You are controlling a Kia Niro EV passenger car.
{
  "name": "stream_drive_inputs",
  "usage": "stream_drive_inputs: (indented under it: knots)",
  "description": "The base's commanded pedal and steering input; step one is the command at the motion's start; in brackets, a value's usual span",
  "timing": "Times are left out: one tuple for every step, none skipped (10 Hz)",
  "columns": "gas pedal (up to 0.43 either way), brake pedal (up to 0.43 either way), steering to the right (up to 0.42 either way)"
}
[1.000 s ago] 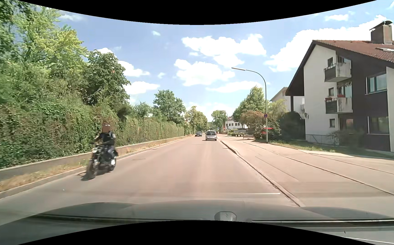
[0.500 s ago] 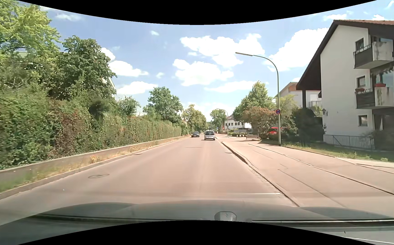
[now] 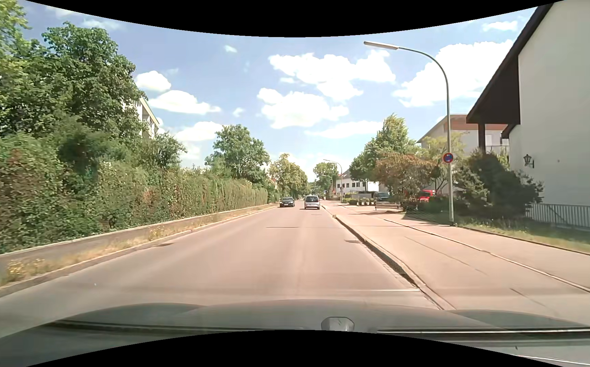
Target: Follow the waypoints while adhering to traffic rules and regulations
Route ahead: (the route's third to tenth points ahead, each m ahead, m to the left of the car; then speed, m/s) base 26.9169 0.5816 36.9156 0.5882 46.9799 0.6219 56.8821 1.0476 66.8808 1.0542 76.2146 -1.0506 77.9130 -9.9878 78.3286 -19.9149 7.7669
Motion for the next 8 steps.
stream_drive_inputs:
  knots:
    - [0.039, 0.006, 0.002]
    - [0.039, 0.006, 0.002]
    - [0.039, 0.006, 0.001]
    - [0.039, 0.006, -0.001]
    - [0.028, 0.006, -0.001]
    - [0.028, 0.006, -0.001]
    - [0.028, 0.006, -0.001]
    - [0.028, 0.006, -0.001]
